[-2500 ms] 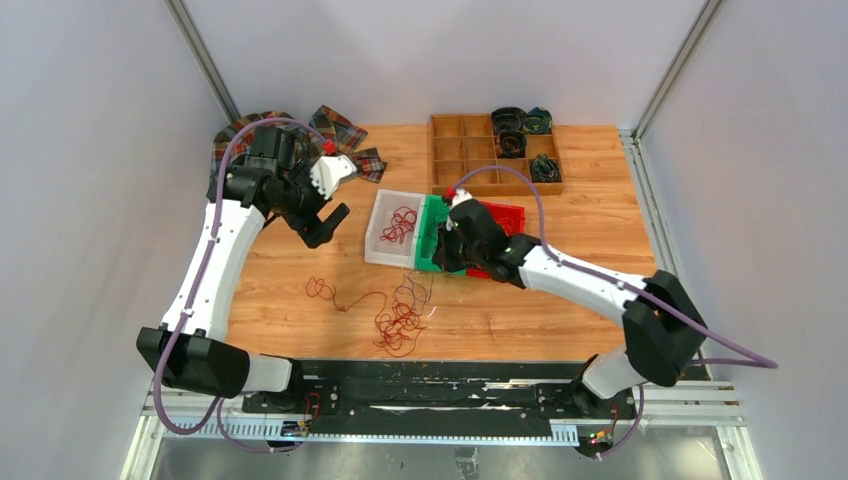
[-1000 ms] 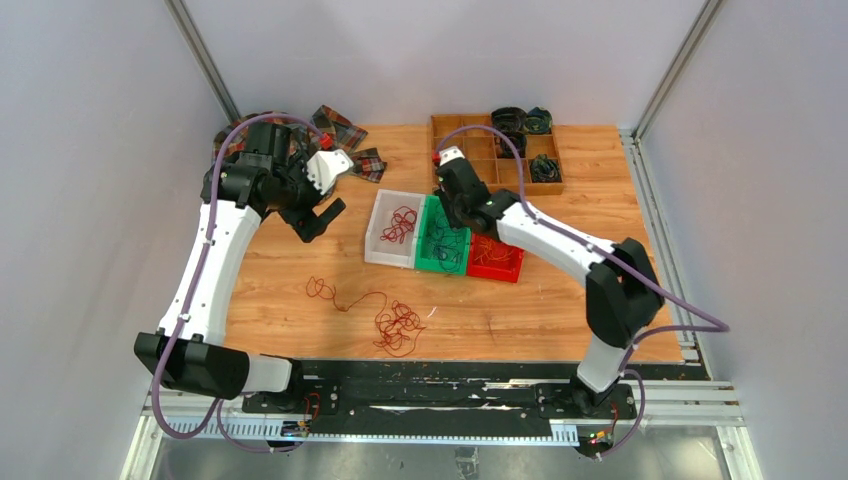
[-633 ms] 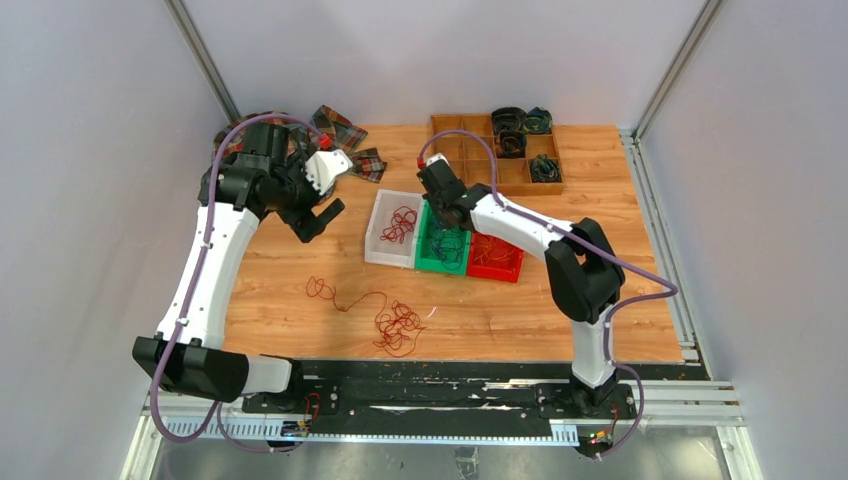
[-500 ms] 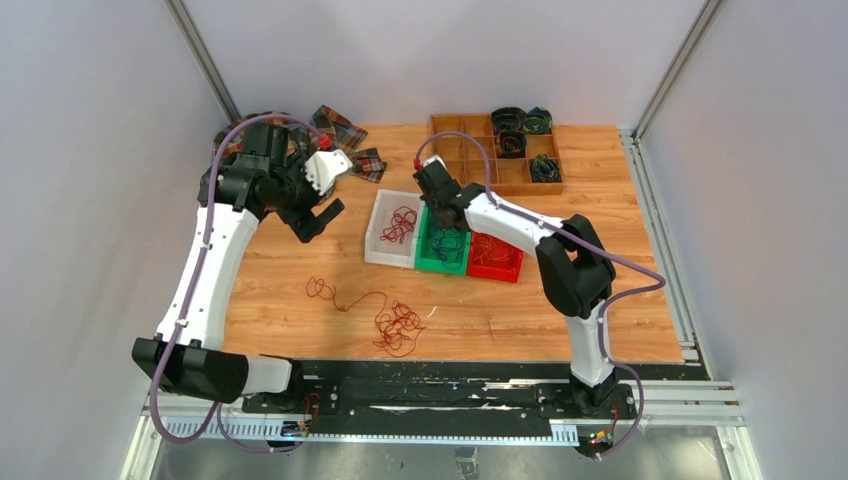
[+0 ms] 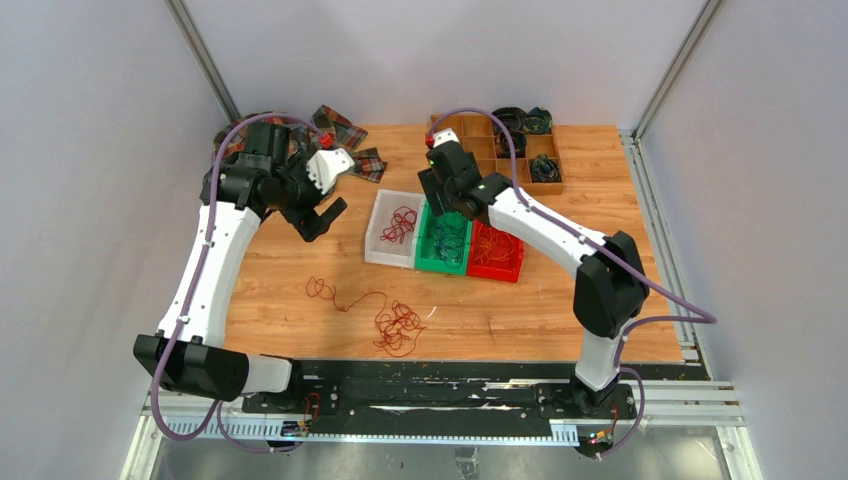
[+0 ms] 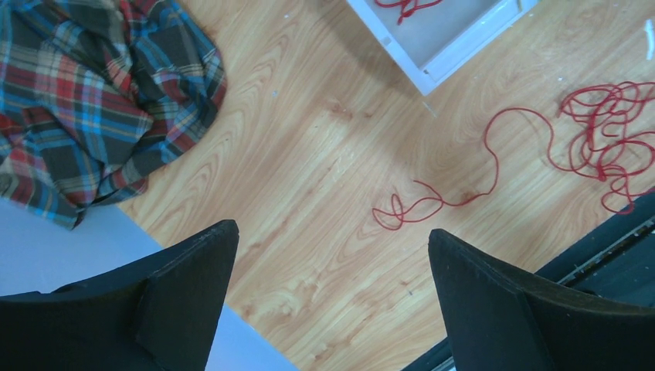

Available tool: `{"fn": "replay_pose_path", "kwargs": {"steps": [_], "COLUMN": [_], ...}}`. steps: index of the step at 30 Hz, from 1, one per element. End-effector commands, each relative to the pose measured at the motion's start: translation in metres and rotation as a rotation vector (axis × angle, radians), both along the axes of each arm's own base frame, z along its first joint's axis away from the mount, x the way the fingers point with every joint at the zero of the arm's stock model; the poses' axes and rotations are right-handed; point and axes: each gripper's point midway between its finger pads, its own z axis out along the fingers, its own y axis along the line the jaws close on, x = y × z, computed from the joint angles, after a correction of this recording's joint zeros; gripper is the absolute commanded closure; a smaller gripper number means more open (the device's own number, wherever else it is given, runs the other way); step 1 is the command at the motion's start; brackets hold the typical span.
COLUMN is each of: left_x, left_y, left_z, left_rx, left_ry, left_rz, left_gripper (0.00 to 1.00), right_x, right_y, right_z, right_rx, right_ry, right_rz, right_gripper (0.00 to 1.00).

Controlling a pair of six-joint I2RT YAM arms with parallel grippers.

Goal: Untangle the cables

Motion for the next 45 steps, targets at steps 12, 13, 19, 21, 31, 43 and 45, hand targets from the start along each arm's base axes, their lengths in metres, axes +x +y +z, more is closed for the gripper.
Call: {"fn": "replay_pose_path", "kwargs": {"steps": [12, 13, 19, 21, 31, 43, 45], "left_x": [-0.067, -0.07, -0.069, -0.068, -0.072, -0.054, -0.049], "left_y": [-0.073, -0.075, -0.071, -0.071, -0.077, -0.058, -0.058], "left_z": [-0.106, -0.117, -0.171, -0.184, -0.227, -0.217, -0.19], "left_rx": [-0.018, -0.012, 0.05, 0.057, 0.1, 0.239, 0.231], "left_ry": [0.275, 0.302, 0.386, 0.402, 0.426, 0.296, 0.254], "left_rz": [-0.441, -0.45, -0.444, -0.43, -0.395, -0.298, -0.279], "left_gripper": [0.02, 0.03, 0.06, 0.07, 0.19, 0.85, 0.99], "right_x": [-0.058, -0.063, -0.089, -0.093, -0.099, -0.101, -0.104], "right_y": [-0.023, -0.027, -0.05, -0.054, -0.06, -0.059, -0.051], "right_z": [0.063, 0.065, 0.06, 0.061, 0.06, 0.068, 0.07], "right_rx": [0.317, 0.335, 0.398, 0.416, 0.435, 0.482, 0.508], "right_ry": [-0.176, -0.186, -0.207, -0.215, -0.223, -0.244, -0.245], "right_rz": [0.009, 0.006, -0.026, -0.034, -0.055, -0.059, -0.025], "right_gripper": [0.31, 0.32, 0.37, 0.38, 0.41, 0.45, 0.44]}}
